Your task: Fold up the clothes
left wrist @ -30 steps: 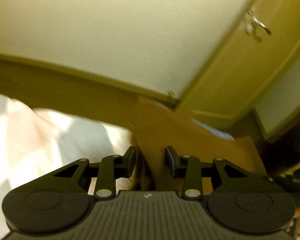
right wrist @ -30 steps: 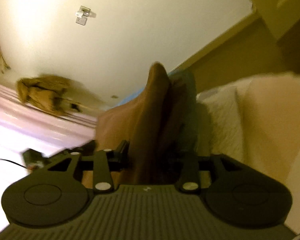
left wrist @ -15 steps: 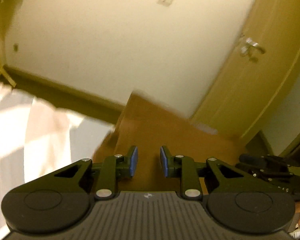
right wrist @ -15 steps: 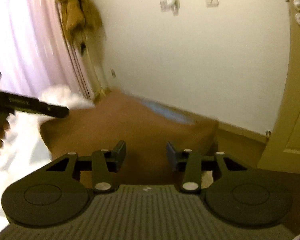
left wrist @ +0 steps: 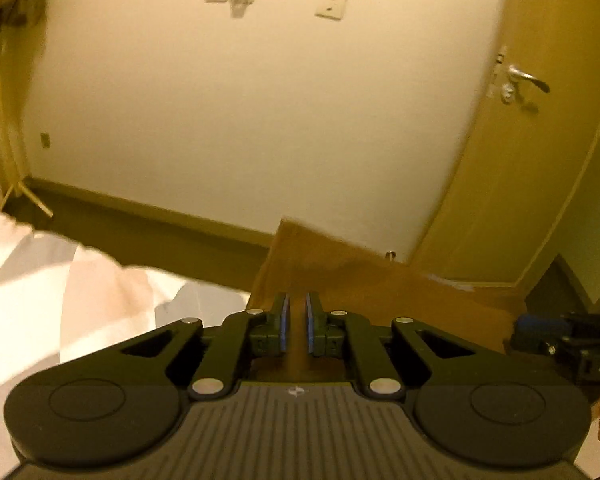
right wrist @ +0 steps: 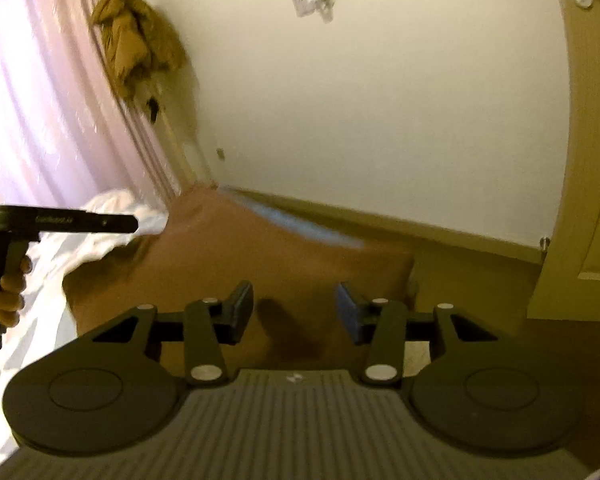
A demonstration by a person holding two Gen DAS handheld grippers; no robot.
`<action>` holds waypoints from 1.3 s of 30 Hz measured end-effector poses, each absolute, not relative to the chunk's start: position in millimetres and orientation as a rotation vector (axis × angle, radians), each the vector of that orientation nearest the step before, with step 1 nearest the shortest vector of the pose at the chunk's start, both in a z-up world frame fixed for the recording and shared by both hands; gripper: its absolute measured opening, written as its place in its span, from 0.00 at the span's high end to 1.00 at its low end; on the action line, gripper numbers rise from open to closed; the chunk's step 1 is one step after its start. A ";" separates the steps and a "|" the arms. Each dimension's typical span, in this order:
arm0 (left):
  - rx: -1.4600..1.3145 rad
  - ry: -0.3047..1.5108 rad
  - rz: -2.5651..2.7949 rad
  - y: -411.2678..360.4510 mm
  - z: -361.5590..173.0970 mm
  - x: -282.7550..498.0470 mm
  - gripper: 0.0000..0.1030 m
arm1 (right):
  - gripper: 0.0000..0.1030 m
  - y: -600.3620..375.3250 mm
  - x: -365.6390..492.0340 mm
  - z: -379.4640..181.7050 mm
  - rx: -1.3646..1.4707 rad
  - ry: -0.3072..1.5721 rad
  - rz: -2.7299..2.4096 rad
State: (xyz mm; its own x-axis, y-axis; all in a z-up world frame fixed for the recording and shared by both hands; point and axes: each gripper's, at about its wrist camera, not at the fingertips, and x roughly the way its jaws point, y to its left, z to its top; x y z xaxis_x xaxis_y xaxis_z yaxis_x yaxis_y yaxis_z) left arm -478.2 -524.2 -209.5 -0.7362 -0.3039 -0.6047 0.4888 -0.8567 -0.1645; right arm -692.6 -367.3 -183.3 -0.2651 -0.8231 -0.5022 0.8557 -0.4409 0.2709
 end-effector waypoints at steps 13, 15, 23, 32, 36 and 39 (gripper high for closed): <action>0.871 0.526 -2.274 -460.5 -152.1 -458.2 0.55 | 0.50 -339.1 -701.6 -141.5 0.755 0.104 -1.882; 0.924 0.560 -2.209 -441.6 -144.4 -444.6 0.49 | 0.44 -325.4 -682.9 -129.2 0.791 0.110 -1.858; 1.032 0.558 -2.093 -360.9 -90.7 -385.1 0.13 | 0.19 -264.4 -589.2 -107.5 0.980 0.134 -1.925; 1.102 0.370 -2.096 -301.1 -36.4 -303.6 0.00 | 0.01 -175.6 -485.1 -52.3 0.969 0.159 -2.050; 1.067 0.400 -2.103 -288.7 -25.8 -284.9 0.00 | 0.01 -153.6 -464.7 -29.7 0.980 0.163 -2.099; 1.078 0.400 -2.075 -286.5 -25.9 -278.4 0.00 | 0.01 -144.2 -451.9 -19.4 0.961 0.178 -2.137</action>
